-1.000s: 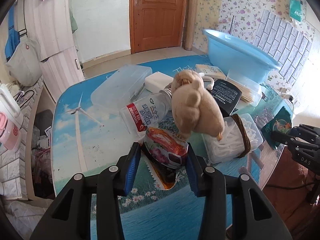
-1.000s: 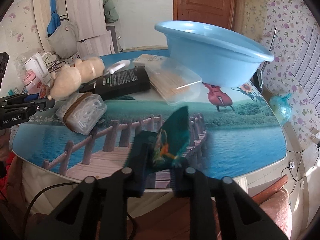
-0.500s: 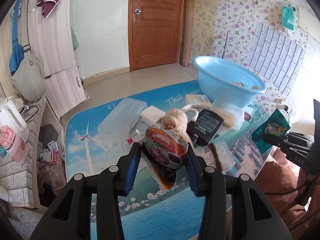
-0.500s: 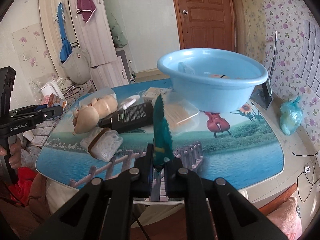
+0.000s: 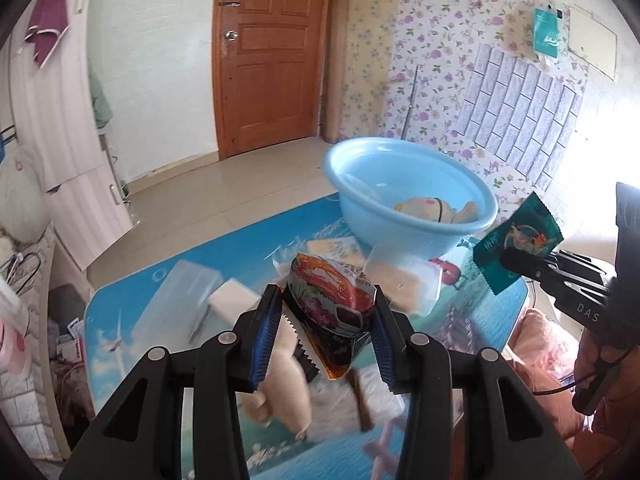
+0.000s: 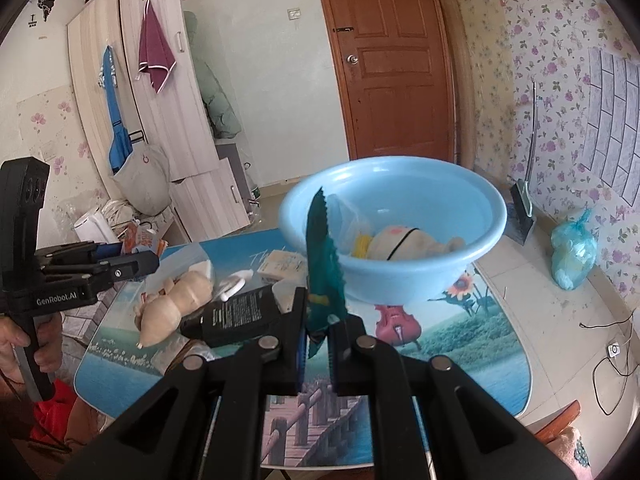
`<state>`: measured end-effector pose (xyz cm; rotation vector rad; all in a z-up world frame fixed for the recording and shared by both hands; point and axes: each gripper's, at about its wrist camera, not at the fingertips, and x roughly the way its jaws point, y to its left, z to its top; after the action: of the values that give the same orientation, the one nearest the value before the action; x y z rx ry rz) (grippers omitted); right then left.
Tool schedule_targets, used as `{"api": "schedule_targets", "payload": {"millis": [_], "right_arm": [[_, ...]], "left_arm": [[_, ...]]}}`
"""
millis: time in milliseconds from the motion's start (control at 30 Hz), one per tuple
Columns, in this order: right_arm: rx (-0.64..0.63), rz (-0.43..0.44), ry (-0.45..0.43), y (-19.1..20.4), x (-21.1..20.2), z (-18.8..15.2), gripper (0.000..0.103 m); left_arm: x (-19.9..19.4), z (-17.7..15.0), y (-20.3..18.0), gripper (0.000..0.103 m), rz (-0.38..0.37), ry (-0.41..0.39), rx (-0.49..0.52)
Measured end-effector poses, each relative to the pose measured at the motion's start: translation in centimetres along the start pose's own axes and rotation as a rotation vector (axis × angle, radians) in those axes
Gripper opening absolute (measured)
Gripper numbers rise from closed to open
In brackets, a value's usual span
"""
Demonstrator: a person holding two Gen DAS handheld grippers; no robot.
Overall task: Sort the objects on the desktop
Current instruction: 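Carry both packets over the blue basin and open both tools to drop them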
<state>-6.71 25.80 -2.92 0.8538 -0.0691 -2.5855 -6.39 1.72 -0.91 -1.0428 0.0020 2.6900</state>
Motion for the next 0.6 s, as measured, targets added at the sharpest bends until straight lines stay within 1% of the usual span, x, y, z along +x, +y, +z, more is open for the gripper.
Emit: {"api": "schedule_targets", "payload": {"millis": [67,267,433,600], "right_arm": [[-0.002,-0.002,-0.013,-0.5,0.3,0.8,0.008],[0.004,-0.015,-0.034,-2.1,1.7,2.7,0.008],[0.022,-0.025,-0.027,-3.7,3.4,3.6,0.008],[0.031,-0.020,-0.024,-5.1,4.6,4.1,0.008]], "left_arm": [[0.9,1.0,-1.0,0.042,-0.025,0.001,0.015],[3.7,3.8,-3.7,0.042,-0.066,0.015,0.048],[5.8,5.8,-6.2,0.042,-0.093,0.008,0.090],[8.0,7.4,-8.2,0.042,-0.108,0.023,0.129]]}}
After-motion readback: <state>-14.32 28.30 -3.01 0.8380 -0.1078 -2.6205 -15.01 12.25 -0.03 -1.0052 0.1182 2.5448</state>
